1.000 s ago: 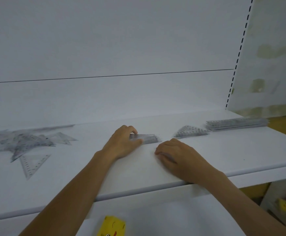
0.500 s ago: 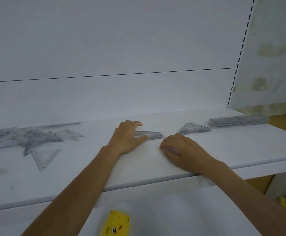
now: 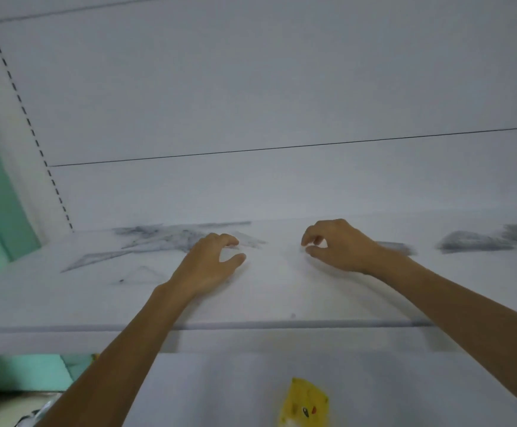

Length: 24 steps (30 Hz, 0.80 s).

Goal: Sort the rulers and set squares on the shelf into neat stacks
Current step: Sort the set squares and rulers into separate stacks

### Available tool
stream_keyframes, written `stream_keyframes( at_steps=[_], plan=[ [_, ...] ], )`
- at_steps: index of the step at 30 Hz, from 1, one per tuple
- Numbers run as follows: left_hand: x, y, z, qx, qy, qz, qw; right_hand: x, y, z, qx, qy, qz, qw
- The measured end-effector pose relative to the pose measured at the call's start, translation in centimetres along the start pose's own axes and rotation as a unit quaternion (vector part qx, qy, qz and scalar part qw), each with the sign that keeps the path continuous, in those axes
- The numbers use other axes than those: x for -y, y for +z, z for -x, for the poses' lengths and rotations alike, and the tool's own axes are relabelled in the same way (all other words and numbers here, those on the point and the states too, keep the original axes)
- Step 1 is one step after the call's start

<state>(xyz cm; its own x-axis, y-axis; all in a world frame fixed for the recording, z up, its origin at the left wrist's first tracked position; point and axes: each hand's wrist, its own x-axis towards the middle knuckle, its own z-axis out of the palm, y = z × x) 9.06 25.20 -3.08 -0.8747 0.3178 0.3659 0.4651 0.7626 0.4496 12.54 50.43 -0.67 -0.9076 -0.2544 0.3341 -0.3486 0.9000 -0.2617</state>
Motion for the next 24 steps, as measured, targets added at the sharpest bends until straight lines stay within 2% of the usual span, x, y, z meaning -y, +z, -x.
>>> stream_keyframes(
  at_steps=[5,10,18,24],
  plan=[
    [4.8,-2.9,2.9,-0.032,-0.048,-0.008,0.998,4.8,2.2,-4.9,0.007,-0.032,-0.026,0.999],
    [7.4,-3.7,3.2,-0.031,-0.077,-0.019,0.996,7.3,4.2,-9.1,0.006,-0.069,-0.025,0.997],
    [10.3,-6.5,0.2,-0.055,-0.069,-0.065,0.994,7.4,6.8,-15.3,0.082,-0.098,-0.027,0.991],
    [13.0,-6.6,-1.9,-0.034,-0.08,-0.095,0.992,6.9,8.1,-16.6,0.11,-0.113,-0.026,0.987]
  ],
)
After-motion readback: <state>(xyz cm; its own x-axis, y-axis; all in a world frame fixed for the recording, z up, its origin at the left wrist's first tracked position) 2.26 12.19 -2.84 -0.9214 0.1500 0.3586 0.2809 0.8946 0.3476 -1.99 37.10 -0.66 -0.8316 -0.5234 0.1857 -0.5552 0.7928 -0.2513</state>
